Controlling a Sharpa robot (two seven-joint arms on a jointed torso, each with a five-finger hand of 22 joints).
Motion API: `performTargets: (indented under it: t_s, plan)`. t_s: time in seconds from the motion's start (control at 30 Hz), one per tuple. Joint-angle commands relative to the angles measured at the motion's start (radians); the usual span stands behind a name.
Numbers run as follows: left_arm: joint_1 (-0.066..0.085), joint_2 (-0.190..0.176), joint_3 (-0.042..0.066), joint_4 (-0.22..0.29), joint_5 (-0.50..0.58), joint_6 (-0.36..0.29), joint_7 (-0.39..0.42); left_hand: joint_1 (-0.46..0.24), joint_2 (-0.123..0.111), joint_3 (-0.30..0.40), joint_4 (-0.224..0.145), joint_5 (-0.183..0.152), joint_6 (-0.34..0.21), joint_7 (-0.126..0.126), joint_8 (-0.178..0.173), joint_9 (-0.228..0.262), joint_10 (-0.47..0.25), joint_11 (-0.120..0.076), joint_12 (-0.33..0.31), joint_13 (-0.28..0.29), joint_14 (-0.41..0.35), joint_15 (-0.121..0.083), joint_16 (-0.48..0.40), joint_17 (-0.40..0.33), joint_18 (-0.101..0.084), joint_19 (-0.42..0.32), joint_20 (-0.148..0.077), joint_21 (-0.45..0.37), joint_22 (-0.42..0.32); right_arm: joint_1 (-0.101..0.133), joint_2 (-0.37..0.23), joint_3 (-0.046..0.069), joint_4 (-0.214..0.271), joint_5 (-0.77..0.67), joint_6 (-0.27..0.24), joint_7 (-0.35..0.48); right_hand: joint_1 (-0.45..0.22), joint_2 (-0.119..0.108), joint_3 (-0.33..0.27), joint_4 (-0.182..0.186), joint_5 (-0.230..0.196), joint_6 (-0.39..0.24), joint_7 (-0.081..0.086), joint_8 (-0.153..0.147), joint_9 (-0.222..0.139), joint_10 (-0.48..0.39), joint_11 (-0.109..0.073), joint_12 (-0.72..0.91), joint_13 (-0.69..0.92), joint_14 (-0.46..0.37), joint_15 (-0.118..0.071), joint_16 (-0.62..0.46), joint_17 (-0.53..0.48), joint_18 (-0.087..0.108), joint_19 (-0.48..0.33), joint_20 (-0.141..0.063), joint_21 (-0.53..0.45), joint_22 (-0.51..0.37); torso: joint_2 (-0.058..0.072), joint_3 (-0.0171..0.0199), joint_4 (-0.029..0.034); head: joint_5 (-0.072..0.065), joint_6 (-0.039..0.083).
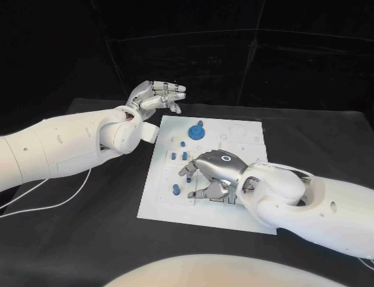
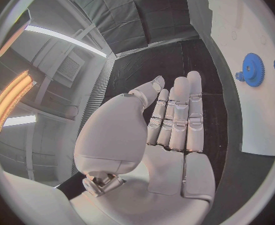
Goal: Assemble the parts on the task board
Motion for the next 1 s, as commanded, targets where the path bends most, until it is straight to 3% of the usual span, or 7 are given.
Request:
performTargets:
  t_s: [0.03, 0.1, 0.27, 0.37, 0.5, 0.7, 1.0]
  plan:
    - [0.002, -0.002, 0.001, 0.002, 0.002, 0.008, 0.004, 0.004, 0.001, -0.001, -0.004, 0.004, -0.003, 0.001, 0.004, -0.001, -0.007, -0.003, 0.006, -0.001, -0.004, -0.001, -0.002, -0.001, 0.012, -0.007, 0.002, -0.004, 0.0, 0.016, -0.063, 0.002, 0.049, 0.169, -0.064, 0.01, -0.006, 0.017, -0.031, 0.014, 0.001, 0.037, 0.004, 0.018, 0.006, 0.07, -0.001, 0.051, 0.014, 0.01, -0.001, 0.013, 0.012, 0.004, 0.017, 0.0, 0.01, 0.02, -0.007, -0.0004, -0.0065, -0.009, 0.006]
    - [0.001, -0.004, 0.0, 0.002, 0.002, 0.007, 0.005, 0.004, 0.001, -0.001, -0.004, 0.004, -0.004, 0.001, 0.004, -0.001, -0.008, -0.003, 0.006, -0.001, -0.004, 0.0, -0.001, -0.001, 0.012, -0.007, 0.003, -0.004, 0.0, 0.027, -0.113, 0.003, 0.078, 0.253, -0.061, -0.002, -0.027, 0.026, -0.053, 0.037, 0.002, 0.064, -0.001, 0.032, 0.01, 0.158, -0.014, 0.107, 0.036, 0.025, -0.009, 0.04, 0.052, -0.007, 0.044, -0.002, 0.051, 0.086, -0.01, -0.0001, -0.0095, -0.012, 0.009]
    - [0.0, -0.009, -0.002, 0.002, 0.002, 0.002, 0.009, 0.004, 0.001, -0.001, -0.004, 0.004, -0.004, 0.001, 0.004, -0.001, -0.008, -0.003, 0.006, -0.001, -0.004, 0.0, -0.001, -0.001, 0.012, -0.007, 0.003, -0.004, 0.0, 0.047, -0.239, 0.003, 0.135, 0.419, -0.056, -0.077, -0.032, 0.038, -0.105, 0.067, 0.017, 0.111, -0.043, 0.064, 0.016, 0.314, -0.062, 0.279, 0.137, 0.06, -0.049, 0.108, 0.151, -0.032, 0.109, -0.038, 0.15, 0.231, -0.017, -0.0015, -0.0189, -0.038, 0.015]
    - [0.0, -0.016, -0.003, 0.003, 0.002, -0.001, 0.011, 0.003, 0.002, -0.002, -0.003, 0.004, -0.005, 0.002, 0.004, -0.001, -0.008, -0.002, 0.006, -0.001, -0.004, 0.0, -0.001, -0.002, 0.012, -0.007, 0.003, -0.004, 0.0, 0.051, -0.295, 0.003, 0.15, 0.399, -0.015, -0.165, -0.025, 0.049, -0.157, 0.09, 0.034, 0.138, -0.06, 0.098, 0.022, 0.285, -0.078, 0.449, 0.292, 0.078, -0.071, 0.168, 0.24, -0.062, 0.161, -0.055, 0.253, 0.394, -0.021, -0.0023, -0.0303, -0.052, 0.012]
    - [-0.001, -0.021, -0.004, 0.004, 0.002, -0.002, 0.012, 0.003, 0.002, -0.002, -0.003, 0.004, -0.005, 0.002, 0.004, -0.001, -0.008, -0.002, 0.006, -0.001, -0.004, 0.0, -0.001, -0.002, 0.012, -0.007, 0.003, -0.004, 0.0, 0.053, -0.34, 0.003, 0.16, 0.313, 0.013, -0.261, -0.033, 0.056, -0.21, 0.121, 0.019, 0.169, -0.074, 0.132, 0.031, 0.301, -0.089, 0.686, 0.572, 0.077, -0.072, 0.181, 0.256, -0.063, 0.16, -0.062, 0.27, 0.417, -0.027, -0.0015, -0.0425, -0.061, 0.013]
    - [-0.001, -0.021, -0.005, 0.006, 0.002, 0.001, 0.012, 0.001, 0.003, -0.002, -0.002, 0.004, -0.005, 0.002, 0.005, -0.001, -0.008, -0.002, 0.008, -0.001, -0.004, 0.0, -0.001, -0.003, 0.012, -0.007, 0.003, -0.004, 0.0, 0.053, -0.368, 0.002, 0.163, 0.259, 0.028, -0.356, -0.072, 0.071, -0.276, 0.191, 0.04, 0.173, -0.079, 0.158, 0.041, 0.32, -0.091, 0.862, 0.801, 0.081, -0.074, 0.201, 0.289, -0.066, 0.163, -0.064, 0.285, 0.441, -0.028, -0.0019, -0.0415, -0.08, 0.014]
    - [-0.001, -0.025, -0.007, 0.007, 0.002, 0.002, 0.012, 0.001, 0.003, -0.002, -0.002, 0.004, -0.005, 0.002, 0.005, -0.001, -0.008, -0.002, 0.008, -0.001, -0.004, 0.0, -0.001, -0.003, 0.012, -0.007, 0.003, -0.004, 0.0, 0.041, -0.362, 0.001, 0.156, 0.249, 0.064, -0.448, -0.138, 0.087, -0.315, 0.194, 0.05, 0.164, -0.079, 0.177, 0.047, 0.317, -0.091, 0.911, 0.88, 0.084, -0.073, 0.219, 0.322, -0.066, 0.161, -0.067, 0.285, 0.441, -0.026, -0.0027, -0.0421, -0.088, 0.018]
